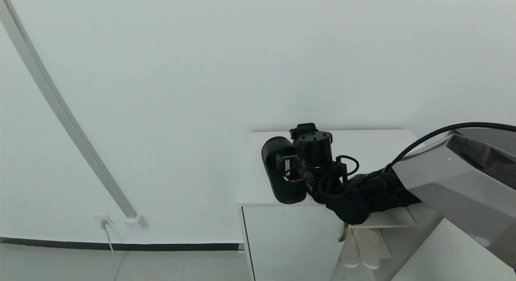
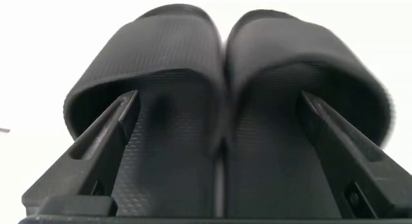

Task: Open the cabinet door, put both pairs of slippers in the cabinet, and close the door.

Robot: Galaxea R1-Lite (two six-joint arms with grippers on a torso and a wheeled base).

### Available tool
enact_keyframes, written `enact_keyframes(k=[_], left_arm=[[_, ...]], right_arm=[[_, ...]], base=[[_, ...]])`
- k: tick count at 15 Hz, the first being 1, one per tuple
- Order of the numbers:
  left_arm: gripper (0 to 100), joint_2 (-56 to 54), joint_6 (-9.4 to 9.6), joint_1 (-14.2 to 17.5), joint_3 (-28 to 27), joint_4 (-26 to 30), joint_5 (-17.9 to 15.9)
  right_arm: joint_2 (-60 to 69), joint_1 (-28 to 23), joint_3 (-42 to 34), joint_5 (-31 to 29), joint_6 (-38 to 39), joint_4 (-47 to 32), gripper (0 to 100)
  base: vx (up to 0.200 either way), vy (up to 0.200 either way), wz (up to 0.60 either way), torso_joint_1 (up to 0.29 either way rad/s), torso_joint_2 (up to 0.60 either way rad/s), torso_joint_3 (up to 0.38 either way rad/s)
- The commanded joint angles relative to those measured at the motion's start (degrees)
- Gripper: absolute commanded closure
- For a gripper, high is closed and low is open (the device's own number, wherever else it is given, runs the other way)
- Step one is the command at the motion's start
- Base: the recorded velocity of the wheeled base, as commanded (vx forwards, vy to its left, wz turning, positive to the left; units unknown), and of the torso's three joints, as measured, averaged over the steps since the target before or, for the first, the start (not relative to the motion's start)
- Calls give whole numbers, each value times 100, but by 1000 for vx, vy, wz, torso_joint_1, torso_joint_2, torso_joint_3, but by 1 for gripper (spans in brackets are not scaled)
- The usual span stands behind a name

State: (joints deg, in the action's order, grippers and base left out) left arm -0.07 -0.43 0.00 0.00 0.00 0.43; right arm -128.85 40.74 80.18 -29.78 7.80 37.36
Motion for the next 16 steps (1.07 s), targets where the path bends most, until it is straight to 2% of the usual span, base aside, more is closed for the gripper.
enact_keyframes(k=[1,5,12,13,16], left_arm=[[100,7,-1,0,0,0,1],[100,7,-1,0,0,0,1],[100,7,-1,0,0,0,1],[100,7,-1,0,0,0,1],[100,7,-1,0,0,0,1]], right_arm=[[-430,-101,596,43,-42,-212,0],[-720,-198,1184,51,-130,-405,0],[-905,-277,1430,113,-209,-414,0],[-905,-277,1430,113,-209,-414,100],[-905,-286,1422,113,-209,-405,100]], base=[[0,0,0,0,0,0],[0,0,0,0,0,0],[0,0,0,0,0,0],[0,0,0,0,0,0],[0,0,0,0,0,0]])
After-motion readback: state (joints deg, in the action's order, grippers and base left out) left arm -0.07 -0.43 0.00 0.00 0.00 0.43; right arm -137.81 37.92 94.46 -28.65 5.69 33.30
